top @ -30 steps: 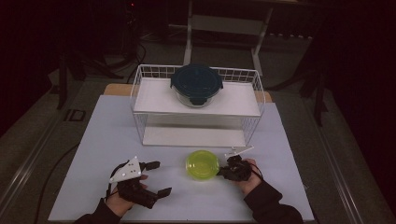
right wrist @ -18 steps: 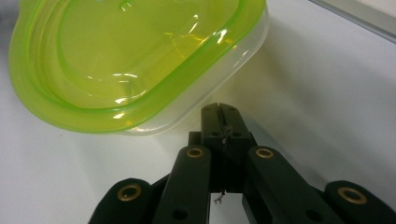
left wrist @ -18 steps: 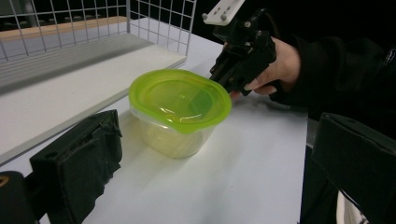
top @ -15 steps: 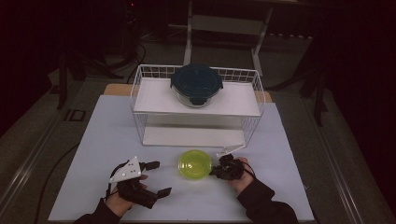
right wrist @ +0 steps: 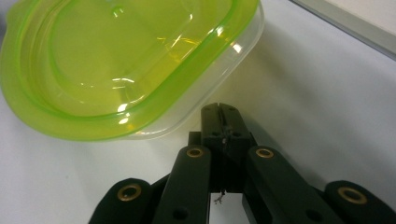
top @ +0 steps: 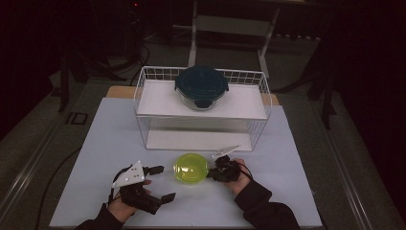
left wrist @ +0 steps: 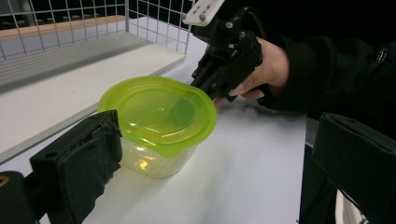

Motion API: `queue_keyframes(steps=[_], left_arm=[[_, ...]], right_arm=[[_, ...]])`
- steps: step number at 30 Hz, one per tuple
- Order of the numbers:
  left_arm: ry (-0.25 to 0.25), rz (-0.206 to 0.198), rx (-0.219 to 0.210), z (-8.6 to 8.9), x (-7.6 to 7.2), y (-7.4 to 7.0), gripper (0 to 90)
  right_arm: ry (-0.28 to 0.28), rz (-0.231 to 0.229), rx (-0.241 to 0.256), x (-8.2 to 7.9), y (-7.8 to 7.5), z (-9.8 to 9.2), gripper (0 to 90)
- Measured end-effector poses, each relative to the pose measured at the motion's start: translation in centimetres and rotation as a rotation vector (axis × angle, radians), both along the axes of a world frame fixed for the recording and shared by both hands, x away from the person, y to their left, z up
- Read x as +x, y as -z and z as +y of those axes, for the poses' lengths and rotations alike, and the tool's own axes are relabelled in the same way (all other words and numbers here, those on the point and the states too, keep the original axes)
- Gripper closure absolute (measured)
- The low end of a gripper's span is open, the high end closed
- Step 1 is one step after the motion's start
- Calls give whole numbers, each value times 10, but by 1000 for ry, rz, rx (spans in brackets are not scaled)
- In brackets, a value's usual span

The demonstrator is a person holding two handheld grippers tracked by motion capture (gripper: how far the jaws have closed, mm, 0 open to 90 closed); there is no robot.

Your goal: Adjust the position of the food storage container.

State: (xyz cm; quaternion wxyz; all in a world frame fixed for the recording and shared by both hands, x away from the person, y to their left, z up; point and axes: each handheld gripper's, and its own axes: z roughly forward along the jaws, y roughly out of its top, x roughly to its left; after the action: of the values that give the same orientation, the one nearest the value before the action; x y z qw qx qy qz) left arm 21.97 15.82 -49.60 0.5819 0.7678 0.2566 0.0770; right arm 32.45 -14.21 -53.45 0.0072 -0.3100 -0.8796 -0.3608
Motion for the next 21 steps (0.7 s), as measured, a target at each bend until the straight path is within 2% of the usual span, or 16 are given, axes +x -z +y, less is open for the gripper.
queue_keyframes(steps=[5, 12, 17, 18, 21], left_arm=[[0, 1, -5, 1, 0, 0, 12], [0, 0, -3, 1, 0, -1, 12], [9, 12, -10, 1, -1, -2, 12], [15, 17, -7, 1, 0, -2, 12], [18, 29, -11, 0, 0, -2, 12]], right_arm=[[2, 5, 0, 1, 0, 4, 900], [19, -20, -10, 0, -5, -3, 898], [42, -46, -8, -1, -11, -13, 857], [59, -53, -2, -3, -14, -20, 821], [65, -74, -1, -6, -19, -27, 748]])
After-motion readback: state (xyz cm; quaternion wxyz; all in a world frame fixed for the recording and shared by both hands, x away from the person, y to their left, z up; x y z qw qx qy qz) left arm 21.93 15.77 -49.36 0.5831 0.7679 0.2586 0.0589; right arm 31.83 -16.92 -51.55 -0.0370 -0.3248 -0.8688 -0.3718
